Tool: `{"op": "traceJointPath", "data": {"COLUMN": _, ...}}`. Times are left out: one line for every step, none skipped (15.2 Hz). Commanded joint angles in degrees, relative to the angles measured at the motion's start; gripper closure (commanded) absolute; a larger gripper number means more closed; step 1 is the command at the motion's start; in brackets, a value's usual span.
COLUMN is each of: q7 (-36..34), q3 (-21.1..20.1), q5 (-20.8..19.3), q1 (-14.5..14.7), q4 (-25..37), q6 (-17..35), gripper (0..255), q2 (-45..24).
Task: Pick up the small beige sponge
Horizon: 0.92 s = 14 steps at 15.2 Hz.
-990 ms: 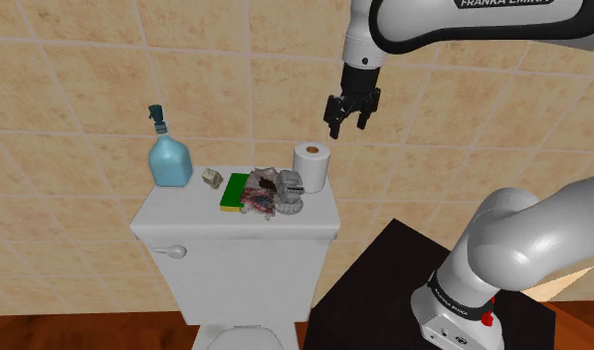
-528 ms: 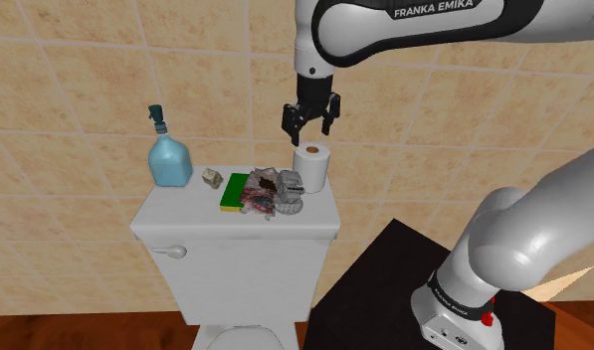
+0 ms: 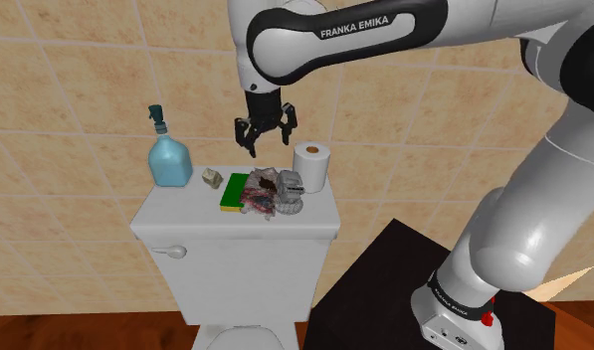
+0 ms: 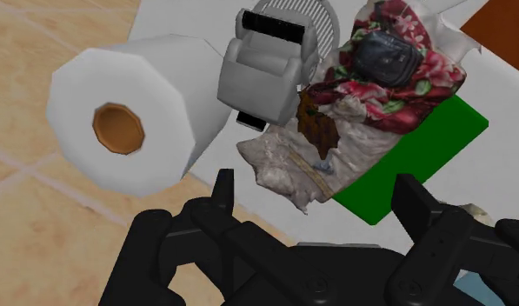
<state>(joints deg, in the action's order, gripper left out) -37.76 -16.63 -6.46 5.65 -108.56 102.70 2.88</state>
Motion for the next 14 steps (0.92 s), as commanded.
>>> {"op": "traceJointPath", "data": {"q7": -2.71, "q3": -1.05, "q5": -1.82, "q1": 0.75, "q4": 4.5, "q6": -0.64, "gripper": 0, "q2": -4.9}}
{"op": "traceJointPath", "data": {"q7": -4.02, "q3": -1.48, "q5": -2.79, "q1": 1.27, "q4": 6.94, "q6": -1.13, "gripper": 0, "q2": -7.39}}
{"op": "traceJointPath", "data": {"q7": -5.27, "q3": -1.83, "q5": -3.78, "q1": 1.87, "q4": 9.5, "q6": -1.71, "gripper": 0, "q2": -9.94}}
{"op": "traceJointPath", "data": {"q7": -6.47, "q3": -2.1, "q5": -4.78, "q1": 2.56, "q4": 12.19, "q6": -2.39, "gripper": 0, "q2": -12.52}}
{"op": "traceJointPath", "data": {"q7": -7.6, "q3": -2.31, "q5": -5.79, "q1": 3.3, "q4": 15.02, "q6": -3.16, "gripper": 0, "q2": -15.15}}
{"op": "traceJointPath", "data": {"q7": -8.66, "q3": -2.44, "q5": -6.79, "q1": 4.13, "q4": 18.01, "q6": -4.03, "gripper": 0, "q2": -17.84}}
{"op": "traceJointPath", "data": {"q7": -9.63, "q3": -2.48, "q5": -7.77, "q1": 5.04, "q4": 21.16, "q6": -5.0, "gripper": 0, "q2": -20.58}}
{"op": "traceJointPath", "data": {"q7": -10.5, "q3": -2.45, "q5": -8.74, "q1": 6.03, "q4": 24.52, "q6": -6.08, "gripper": 0, "q2": -23.4}}
{"op": "traceJointPath", "data": {"q7": -11.27, "q3": -2.38, "q5": -9.68, "q1": 7.08, "q4": 28.1, "q6": -7.28, "gripper": 0, "q2": -26.3}}
{"op": "traceJointPath", "data": {"q7": -11.93, "q3": -2.23, "q5": -10.6, "q1": 8.22, "q4": 31.96, "q6": -8.61, "gripper": 0, "q2": -29.31}}
{"op": "traceJointPath", "data": {"q7": -12.46, "q3": -2.0, "q5": -11.49, "q1": 9.44, "q4": 36.16, "q6": -10.1, "gripper": 0, "q2": -32.46}}
{"op": "traceJointPath", "data": {"q7": -12.75, "q3": -1.76, "q5": -12.09, "q1": 10.41, "q4": 39.45, "q6": -11.29, "gripper": 0, "q2": -34.84}}
{"op": "traceJointPath", "data": {"q7": -12.88, "q3": -1.69, "q5": -12.07, "q1": 10.34, "q4": 38.63, "q6": -10.52, "gripper": 0, "q2": -34.81}}
{"op": "traceJointPath", "data": {"q7": -13.03, "q3": -1.67, "q5": -12.08, "q1": 10.26, "q4": 37.85, "q6": -9.76, "gripper": 0, "q2": -34.8}}
